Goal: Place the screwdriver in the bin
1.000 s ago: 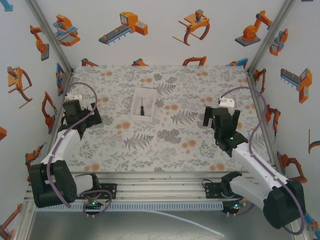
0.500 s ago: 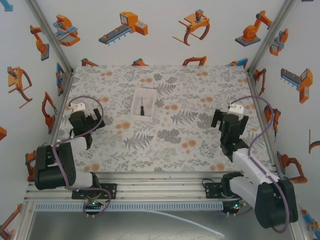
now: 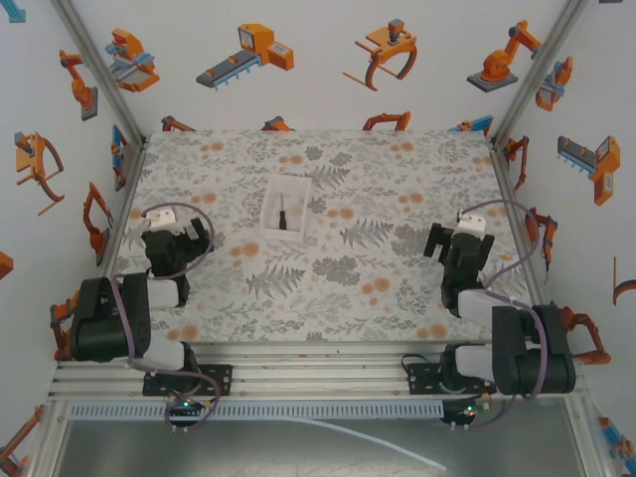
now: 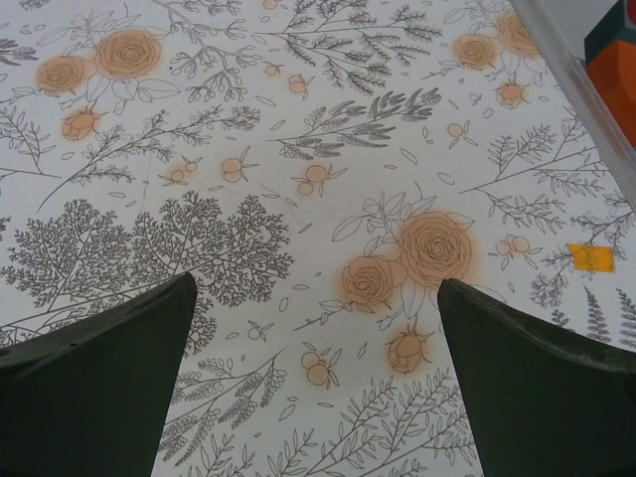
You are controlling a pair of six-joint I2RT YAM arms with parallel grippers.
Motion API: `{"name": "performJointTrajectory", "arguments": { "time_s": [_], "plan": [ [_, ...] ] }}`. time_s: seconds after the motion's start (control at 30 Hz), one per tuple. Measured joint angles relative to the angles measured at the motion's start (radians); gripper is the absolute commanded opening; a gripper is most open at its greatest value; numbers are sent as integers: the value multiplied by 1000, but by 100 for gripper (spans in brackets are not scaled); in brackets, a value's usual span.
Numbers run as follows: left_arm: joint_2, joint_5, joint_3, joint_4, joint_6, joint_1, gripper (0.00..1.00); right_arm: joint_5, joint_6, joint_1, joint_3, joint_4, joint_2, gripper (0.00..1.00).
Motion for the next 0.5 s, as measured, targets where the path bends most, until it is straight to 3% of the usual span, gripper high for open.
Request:
{"name": "performJointTrajectory", "arguments": {
  "time_s": [0.17,0.33,0.5],
  "plan": [
    [34,-3,-27,23,4,0,97,-50,-1,-32,0,85,52,99],
    [32,-10,17,2,11,-9,97,-102,-8,-49,6,203,223,99],
    [32,-42,93,-85,43,-52,97,-153,-13,-51,82,130,269,99]
  ]
}}
